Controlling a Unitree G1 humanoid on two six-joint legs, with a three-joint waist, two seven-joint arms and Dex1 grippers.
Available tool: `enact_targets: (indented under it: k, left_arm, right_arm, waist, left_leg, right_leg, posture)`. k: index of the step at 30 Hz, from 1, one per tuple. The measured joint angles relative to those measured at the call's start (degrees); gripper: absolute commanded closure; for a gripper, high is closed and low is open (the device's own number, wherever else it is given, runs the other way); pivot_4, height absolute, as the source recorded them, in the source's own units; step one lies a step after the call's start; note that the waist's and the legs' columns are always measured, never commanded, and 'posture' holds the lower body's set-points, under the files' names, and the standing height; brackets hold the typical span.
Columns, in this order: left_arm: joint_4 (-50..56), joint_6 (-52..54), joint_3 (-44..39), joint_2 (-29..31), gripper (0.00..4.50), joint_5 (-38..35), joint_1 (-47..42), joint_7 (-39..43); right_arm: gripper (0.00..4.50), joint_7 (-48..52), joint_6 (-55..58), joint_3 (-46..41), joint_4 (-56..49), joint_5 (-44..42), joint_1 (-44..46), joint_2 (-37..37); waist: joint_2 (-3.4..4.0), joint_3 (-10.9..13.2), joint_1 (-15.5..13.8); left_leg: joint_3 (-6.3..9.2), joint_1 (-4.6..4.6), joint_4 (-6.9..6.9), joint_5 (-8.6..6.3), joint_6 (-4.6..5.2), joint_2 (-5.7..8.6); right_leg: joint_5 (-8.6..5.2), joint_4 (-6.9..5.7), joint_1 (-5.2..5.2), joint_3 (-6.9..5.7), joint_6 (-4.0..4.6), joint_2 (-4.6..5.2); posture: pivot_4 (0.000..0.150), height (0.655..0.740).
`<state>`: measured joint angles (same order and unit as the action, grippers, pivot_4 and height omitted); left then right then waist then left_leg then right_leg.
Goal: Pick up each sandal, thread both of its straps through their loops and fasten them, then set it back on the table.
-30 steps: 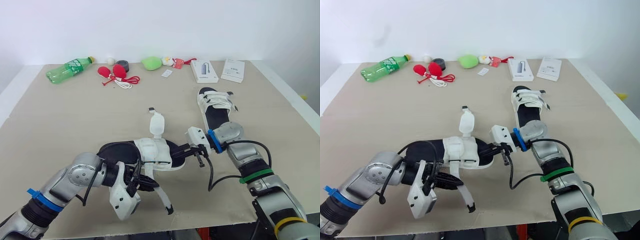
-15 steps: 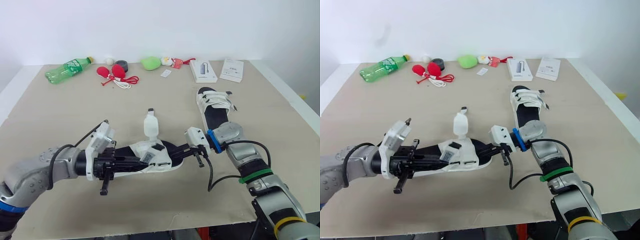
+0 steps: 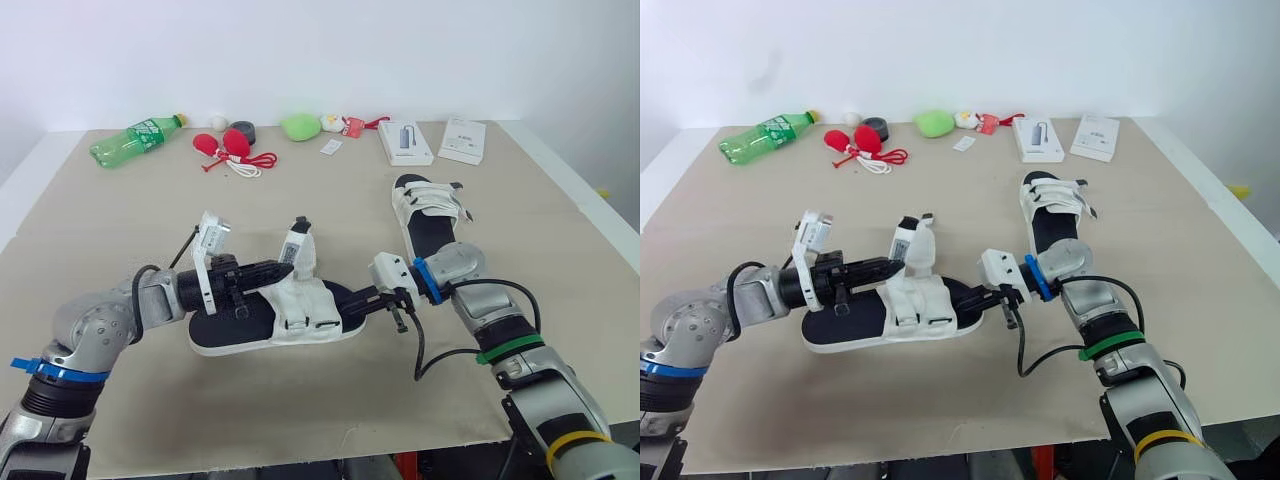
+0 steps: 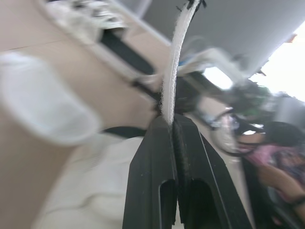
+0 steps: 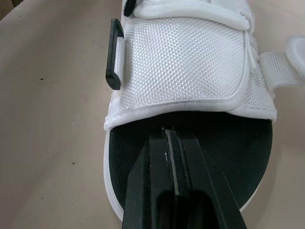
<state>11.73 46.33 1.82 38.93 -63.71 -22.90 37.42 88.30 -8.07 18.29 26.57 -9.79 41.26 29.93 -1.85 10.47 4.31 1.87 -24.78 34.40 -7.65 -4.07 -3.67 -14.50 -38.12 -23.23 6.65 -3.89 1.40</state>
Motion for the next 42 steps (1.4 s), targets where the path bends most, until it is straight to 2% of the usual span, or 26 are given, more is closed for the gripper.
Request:
enact_targets:
  k: [14, 31, 35, 37, 40, 42]
  left_arm:
    - [0.0, 0.1, -2.9, -8.1, 4.45, 6.1, 1.2, -3.8]
    - [-2.1, -0.1, -2.6, -10.5, 4.45, 14.6, 1.0, -0.9]
    - [-3.2, -1.0, -2.2, -10.9, 3.29, 17.3, 1.0, -0.6]
    - [-4.0, -1.4, -2.2, -11.0, 2.33, 18.6, 1.0, -0.7]
    - [-4.0, -2.3, -2.3, -10.7, 1.15, 20.2, 1.0, 0.0]
    - [-4.1, -4.1, -2.4, -8.6, 1.15, 22.3, 0.9, 2.0]
  right_arm:
    - [4.5, -0.1, 0.0, 0.0, 0.1, 0.0, 0.0, 0.0]
    - [4.5, -0.6, 0.3, 0.0, -0.3, 0.1, -0.1, 0.0]
    - [4.5, -0.7, 0.4, 0.0, -0.6, 0.1, -0.2, 0.0]
    - [4.5, -0.7, 0.4, 0.0, -0.6, 0.1, -0.2, 0.1]
    - [4.5, -0.7, 0.4, 0.0, -0.6, 0.1, -0.2, 0.1]
    - [4.5, -0.7, 0.3, 0.0, -0.7, 0.1, -0.2, 0.1]
  waist:
    - [0.0, 0.0, 0.0]
    - [0.0, 0.0, 0.0]
    - [-0.01, 0.0, 0.0]
    - [-0.01, 0.0, 0.0]
    - [-0.01, 0.0, 0.0]
    - [-0.01, 0.0, 0.0]
  left_leg:
    - [0.01, 0.0, 0.01, 0.01, -0.02, 0.0]
    - [0.01, 0.0, 0.01, 0.01, -0.02, 0.01]
    - [0.01, 0.01, 0.01, 0.01, -0.02, 0.01]
    - [0.01, 0.0, 0.01, 0.01, -0.02, 0.01]
    - [0.01, -0.01, 0.0, 0.01, -0.03, 0.01]
    - [0.01, -0.02, -0.02, 0.01, -0.03, 0.0]
  right_leg:
    - [0.03, 0.0, 0.02, 0.0, -0.05, 0.01]
    - [0.04, 0.0, 0.01, 0.0, -0.04, 0.01]
    - [0.05, 0.0, 0.01, 0.0, -0.04, 0.0]
    - [0.04, 0.01, 0.01, 0.0, -0.04, 0.01]
    - [0.04, 0.02, 0.01, 0.0, -0.04, 0.01]
    - [0.04, 0.02, -0.02, 0.0, -0.04, 0.0]
  posture:
    - [0.15, 0.74]
    - [0.15, 0.74]
    - [0.15, 0.74]
    - [0.15, 0.74]
    - [0.15, 0.74]
    - [0.15, 0.74]
